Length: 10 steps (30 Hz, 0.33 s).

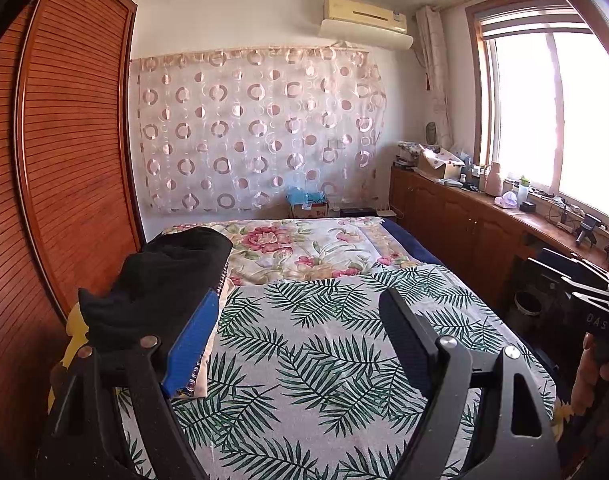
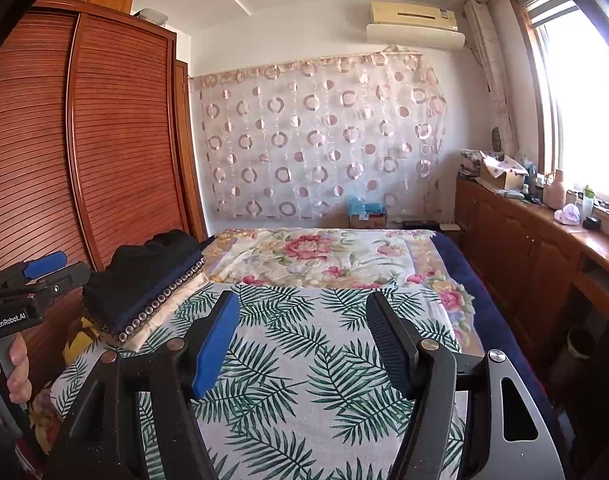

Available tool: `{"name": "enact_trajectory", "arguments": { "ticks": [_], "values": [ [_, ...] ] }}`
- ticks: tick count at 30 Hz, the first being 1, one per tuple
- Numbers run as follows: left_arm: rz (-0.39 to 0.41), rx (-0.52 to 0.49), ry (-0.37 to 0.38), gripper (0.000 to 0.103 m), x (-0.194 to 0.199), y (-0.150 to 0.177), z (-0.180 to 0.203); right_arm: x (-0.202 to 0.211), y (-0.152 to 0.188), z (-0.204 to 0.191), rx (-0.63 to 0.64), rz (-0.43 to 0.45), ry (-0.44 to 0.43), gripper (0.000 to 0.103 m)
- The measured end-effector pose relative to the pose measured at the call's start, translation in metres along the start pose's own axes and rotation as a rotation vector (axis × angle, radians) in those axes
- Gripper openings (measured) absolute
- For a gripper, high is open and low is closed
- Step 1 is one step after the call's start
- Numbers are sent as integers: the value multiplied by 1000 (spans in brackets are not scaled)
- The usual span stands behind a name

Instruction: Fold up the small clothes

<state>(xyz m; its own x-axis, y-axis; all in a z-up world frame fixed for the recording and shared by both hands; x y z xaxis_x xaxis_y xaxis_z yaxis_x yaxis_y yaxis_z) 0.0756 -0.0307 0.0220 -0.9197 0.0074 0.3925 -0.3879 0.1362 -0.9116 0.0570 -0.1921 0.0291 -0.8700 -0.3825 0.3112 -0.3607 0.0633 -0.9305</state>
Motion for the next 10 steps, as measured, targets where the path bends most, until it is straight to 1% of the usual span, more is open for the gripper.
{"name": "enact_trajectory", "arguments": {
  "ticks": [10],
  "values": [
    [1,0,1,83,0,1,0,0,0,1,0,0,-2,68]
  ]
}}
Point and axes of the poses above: each gripper's, at about its wrist camera, not at the fingertips, and x roughly against the way its jaws point, z to its right, y to its underside, the point moved 4 cm from there along -x, roughly the way its jaws point, and after that the axes turned 9 degrees about -x, right-handed, at the moved point
